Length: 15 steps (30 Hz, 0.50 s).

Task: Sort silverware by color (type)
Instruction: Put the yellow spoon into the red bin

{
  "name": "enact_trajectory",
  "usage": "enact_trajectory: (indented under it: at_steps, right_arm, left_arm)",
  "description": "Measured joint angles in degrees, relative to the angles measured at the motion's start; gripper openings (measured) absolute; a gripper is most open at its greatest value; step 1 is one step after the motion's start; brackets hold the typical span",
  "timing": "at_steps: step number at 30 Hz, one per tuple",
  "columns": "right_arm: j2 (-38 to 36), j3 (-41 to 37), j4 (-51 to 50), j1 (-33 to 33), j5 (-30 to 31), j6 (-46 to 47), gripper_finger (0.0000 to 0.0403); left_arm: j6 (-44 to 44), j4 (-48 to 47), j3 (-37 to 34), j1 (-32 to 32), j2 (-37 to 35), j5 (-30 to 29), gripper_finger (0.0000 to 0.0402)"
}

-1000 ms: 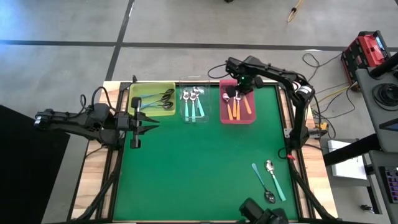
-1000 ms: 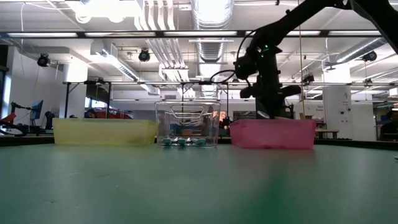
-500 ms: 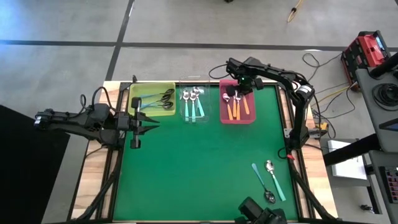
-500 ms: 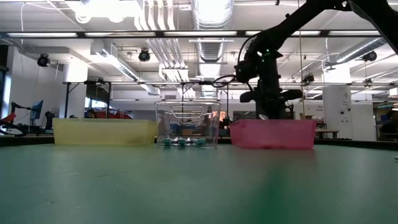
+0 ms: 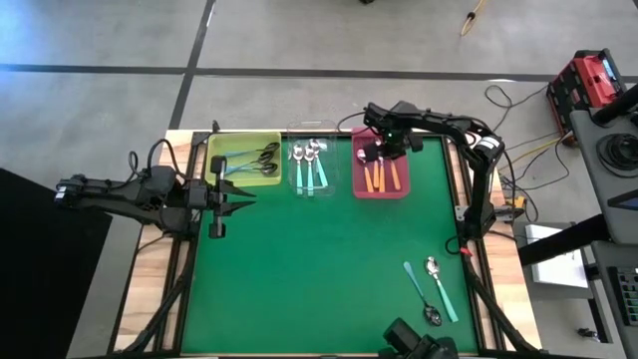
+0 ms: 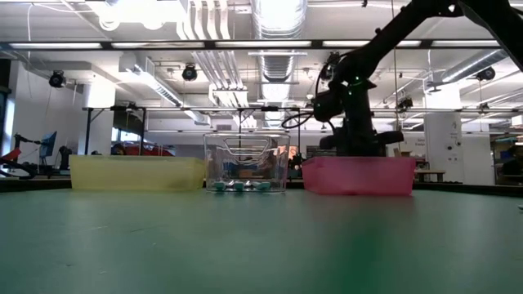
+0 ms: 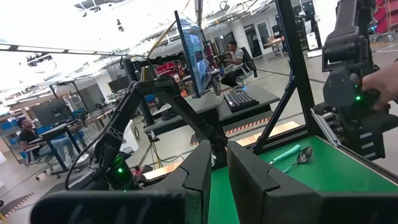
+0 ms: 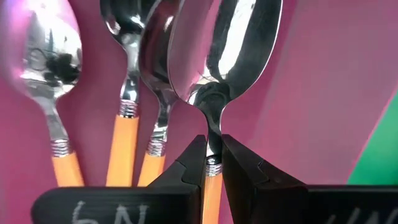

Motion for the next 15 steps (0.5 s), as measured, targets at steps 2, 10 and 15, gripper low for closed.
enact_trajectory:
  at_steps: [2,10,15]
  right_arm:
    - [0.0,-0.7,0.2,0.0,0.0,0.0,0.0028]
    - [0.0,-2.7,2.8,0.0,0.1,-0.1,0.0028]
    - [0.0,-2.8,3.8,0.0,0.1,-0.2,0.0028]
  left_arm:
    - [0.0,0.0,0.0,0.0,0.0,0.0,0.0036]
    - [0.2,0.0,0.0,0.0,0.0,0.0,0.0036]
    - [0.2,0.0,0.0,0.0,0.0,0.0,0.0036]
